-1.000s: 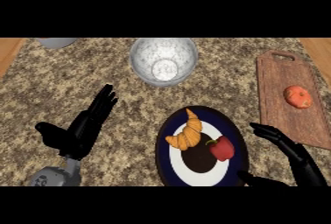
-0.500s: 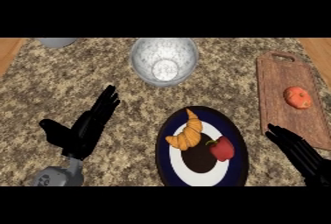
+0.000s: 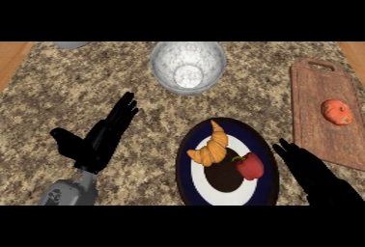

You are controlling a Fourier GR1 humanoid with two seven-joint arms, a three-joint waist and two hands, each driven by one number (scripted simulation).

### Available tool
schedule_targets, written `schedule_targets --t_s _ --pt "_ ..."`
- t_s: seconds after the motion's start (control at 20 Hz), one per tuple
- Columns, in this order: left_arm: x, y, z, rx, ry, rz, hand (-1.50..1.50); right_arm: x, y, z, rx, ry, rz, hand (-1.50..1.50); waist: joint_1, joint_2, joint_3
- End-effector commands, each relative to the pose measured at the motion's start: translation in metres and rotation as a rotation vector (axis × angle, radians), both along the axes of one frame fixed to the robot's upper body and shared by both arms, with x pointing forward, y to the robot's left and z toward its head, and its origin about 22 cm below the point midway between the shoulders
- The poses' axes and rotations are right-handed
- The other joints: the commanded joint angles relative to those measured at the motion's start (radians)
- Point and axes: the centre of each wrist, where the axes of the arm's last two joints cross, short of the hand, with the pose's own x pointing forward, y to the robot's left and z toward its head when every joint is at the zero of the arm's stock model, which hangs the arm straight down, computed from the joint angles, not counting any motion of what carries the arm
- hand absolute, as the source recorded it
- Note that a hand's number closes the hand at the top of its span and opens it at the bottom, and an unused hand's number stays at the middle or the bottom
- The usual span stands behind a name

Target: Pick the bell pepper from the plate and place it in the bowl

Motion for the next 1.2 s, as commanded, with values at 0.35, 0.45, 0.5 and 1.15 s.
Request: schedule_targets --t_s 0.35,0.45,0.5,1.15 --pt "0.006 0.007 -0.004 0.010 -0.005 0.015 0.00 0.034 0.050 -0.021 -0.156 0.204 -0.116 -1.50 -0.007 -0.001 0.004" --pt "0.003 -0.008 0.000 0.004 0.015 -0.005 0.00 0.047 0.056 0.006 -0.174 0.227 -0.138 -1.50 -0.005 -0.001 0.003" --pt "-0.005 -0.006 -0.006 -0.011 -0.002 0.001 0.00 0.063 0.047 -0.011 -0.172 0.262 -0.126 -1.50 -0.002 -0.001 0.003" --pt "0.009 -0.002 -0.012 -0.017 0.012 0.013 0.00 0.055 0.065 -0.054 -0.213 0.247 -0.102 -1.50 -0.012 -0.002 0.004"
